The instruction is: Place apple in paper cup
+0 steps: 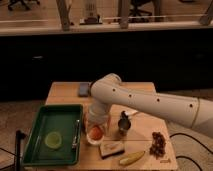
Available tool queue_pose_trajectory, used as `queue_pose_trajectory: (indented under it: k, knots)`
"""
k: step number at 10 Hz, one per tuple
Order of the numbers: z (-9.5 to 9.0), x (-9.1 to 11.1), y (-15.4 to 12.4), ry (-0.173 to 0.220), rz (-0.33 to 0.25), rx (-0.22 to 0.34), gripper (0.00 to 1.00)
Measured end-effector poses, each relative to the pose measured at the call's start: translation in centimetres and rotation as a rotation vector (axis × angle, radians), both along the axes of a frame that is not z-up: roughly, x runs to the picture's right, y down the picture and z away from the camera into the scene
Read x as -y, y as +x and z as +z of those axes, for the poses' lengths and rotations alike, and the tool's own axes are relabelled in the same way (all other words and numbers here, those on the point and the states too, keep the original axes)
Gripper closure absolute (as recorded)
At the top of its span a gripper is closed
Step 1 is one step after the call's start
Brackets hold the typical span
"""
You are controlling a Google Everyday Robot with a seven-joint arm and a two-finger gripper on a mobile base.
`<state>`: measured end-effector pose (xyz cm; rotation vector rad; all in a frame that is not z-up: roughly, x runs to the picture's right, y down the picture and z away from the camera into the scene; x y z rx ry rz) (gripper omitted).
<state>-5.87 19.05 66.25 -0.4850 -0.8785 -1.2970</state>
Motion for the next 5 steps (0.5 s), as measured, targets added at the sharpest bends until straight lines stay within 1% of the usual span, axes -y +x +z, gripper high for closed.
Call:
queue_pose_trajectory:
  k: [1,2,4,5]
  knots:
    - [0.27,0.19,-0.16,-0.002,-0.005,0.0,0.94]
    - [0.47,0.35,-0.32,-0.004,-0.006,0.0,0.86]
    - [0.77,0.6,-0.26,-0.009,-0.008,-0.006,0.63]
    - [0.82,0.71,-0.13,-0.011,-0.006,-0.009,0.53]
